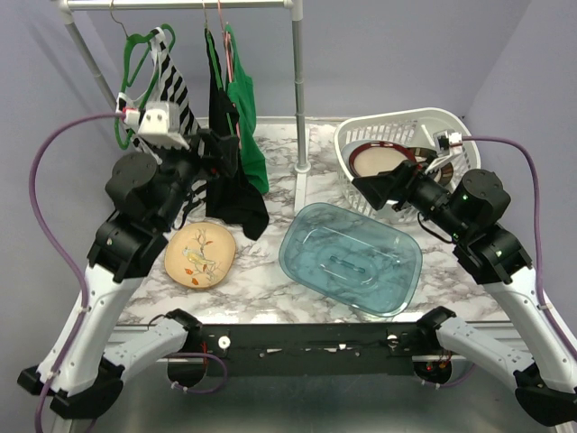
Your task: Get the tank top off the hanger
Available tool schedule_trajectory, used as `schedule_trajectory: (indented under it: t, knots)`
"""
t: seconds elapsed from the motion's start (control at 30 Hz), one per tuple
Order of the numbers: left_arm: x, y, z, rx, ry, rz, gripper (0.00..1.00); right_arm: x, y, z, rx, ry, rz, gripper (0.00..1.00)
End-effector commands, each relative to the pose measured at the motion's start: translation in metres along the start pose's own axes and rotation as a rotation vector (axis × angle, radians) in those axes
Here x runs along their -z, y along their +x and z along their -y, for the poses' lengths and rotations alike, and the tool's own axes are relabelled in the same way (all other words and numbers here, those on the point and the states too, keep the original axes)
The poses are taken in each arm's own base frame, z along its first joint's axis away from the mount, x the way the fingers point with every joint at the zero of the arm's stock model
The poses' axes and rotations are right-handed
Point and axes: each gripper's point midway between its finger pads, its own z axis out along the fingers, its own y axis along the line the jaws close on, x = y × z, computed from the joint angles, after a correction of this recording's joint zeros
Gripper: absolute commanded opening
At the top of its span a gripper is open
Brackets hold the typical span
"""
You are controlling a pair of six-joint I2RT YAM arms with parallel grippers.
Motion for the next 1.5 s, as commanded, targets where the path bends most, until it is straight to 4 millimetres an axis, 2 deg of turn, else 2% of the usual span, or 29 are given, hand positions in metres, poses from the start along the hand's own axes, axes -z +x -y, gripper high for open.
schedule_trajectory:
  t: [0.0, 0.03, 0.07, 0.1, 0.13, 0.17, 0.2, 0.23, 0.27, 0.3, 0.33, 0.37, 0.4, 0.43, 0.47, 0.5, 0.53, 0.6, 0.67, 0.7, 0.87, 1.1, 1.27, 1.47]
  knots:
    - [-0.026, -0.018, -0.009, -0.094, -0.103, -0.037, 0.94, 0.008, 0.000, -0.016, 0.003, -0.099, 0.038, 0.96]
    - [-0.040, -0.012, -0.011, -0.108, -0.127, -0.060, 0.92, 0.010, -0.002, -0.020, 0.019, -0.122, 0.051, 0.95]
    - [-0.044, -0.015, -0.016, -0.123, -0.163, -0.060, 0.91, 0.013, -0.001, -0.027, 0.032, -0.161, 0.045, 0.94]
    - [-0.045, -0.034, -0.015, -0.125, -0.178, -0.023, 0.88, 0.014, 0.003, -0.029, 0.041, -0.180, 0.035, 0.93]
    - [-0.061, -0.027, -0.018, -0.144, -0.212, -0.043, 0.87, 0.015, 0.002, -0.032, 0.057, -0.200, 0.036, 0.91]
    - [-0.066, -0.034, -0.027, -0.172, -0.269, -0.024, 0.87, 0.017, 0.007, -0.037, 0.065, -0.238, 0.018, 0.89]
    - [-0.070, -0.048, -0.028, -0.178, -0.295, 0.010, 0.87, 0.018, 0.008, -0.040, 0.074, -0.258, 0.016, 0.88]
    - [-0.091, -0.037, -0.029, -0.204, -0.318, -0.022, 0.84, 0.017, 0.010, -0.041, 0.077, -0.272, 0.015, 0.87]
    - [-0.097, -0.036, -0.029, -0.222, -0.327, -0.042, 0.83, 0.016, 0.013, -0.041, 0.074, -0.279, 0.004, 0.86]
    - [-0.099, -0.059, -0.020, -0.208, -0.306, 0.002, 0.82, 0.016, 0.014, -0.043, 0.075, -0.287, -0.007, 0.86]
    - [-0.118, -0.048, -0.017, -0.225, -0.300, -0.031, 0.81, 0.016, 0.014, -0.043, 0.079, -0.285, -0.016, 0.86]
    - [-0.125, -0.048, -0.013, -0.230, -0.281, -0.036, 0.79, 0.015, 0.015, -0.042, 0.084, -0.279, -0.024, 0.86]
    - [-0.126, -0.068, -0.006, -0.237, -0.263, 0.008, 0.77, 0.014, 0.016, -0.041, 0.083, -0.275, -0.030, 0.85]
    - [-0.146, -0.056, -0.007, -0.255, -0.275, -0.018, 0.76, 0.014, 0.017, -0.039, 0.080, -0.264, -0.035, 0.85]
    - [-0.152, -0.053, -0.009, -0.269, -0.289, -0.037, 0.75, 0.014, 0.017, -0.039, 0.079, -0.264, -0.039, 0.85]
    - [-0.148, -0.079, -0.006, -0.248, -0.290, 0.023, 0.74, 0.014, 0.019, -0.037, 0.075, -0.256, -0.041, 0.85]
    - [-0.168, -0.062, -0.008, -0.252, -0.293, -0.014, 0.70, 0.016, 0.018, -0.038, 0.073, -0.258, -0.037, 0.85]
    - [-0.174, -0.060, -0.014, -0.241, -0.300, -0.022, 0.64, 0.017, 0.022, -0.036, 0.066, -0.254, -0.038, 0.85]
    - [-0.182, -0.054, -0.016, -0.209, -0.294, -0.021, 0.63, 0.021, 0.023, -0.035, 0.063, -0.252, -0.030, 0.85]
    - [-0.190, -0.037, -0.026, -0.213, -0.310, -0.060, 0.63, 0.021, 0.024, -0.033, 0.060, -0.242, -0.026, 0.85]
    - [-0.198, -0.015, -0.046, -0.201, -0.349, -0.107, 0.60, 0.024, 0.026, -0.028, 0.064, -0.221, -0.019, 0.85]
    - [-0.204, -0.015, -0.058, -0.225, -0.381, -0.097, 0.59, 0.023, 0.020, -0.026, 0.087, -0.197, -0.011, 0.84]
    - [-0.217, -0.007, -0.081, -0.212, -0.400, -0.117, 0.57, 0.024, 0.021, -0.026, 0.086, -0.198, -0.011, 0.85]
    - [-0.235, -0.003, -0.079, -0.184, -0.327, -0.113, 0.53, 0.026, 0.016, -0.027, 0.095, -0.195, 0.001, 0.85]
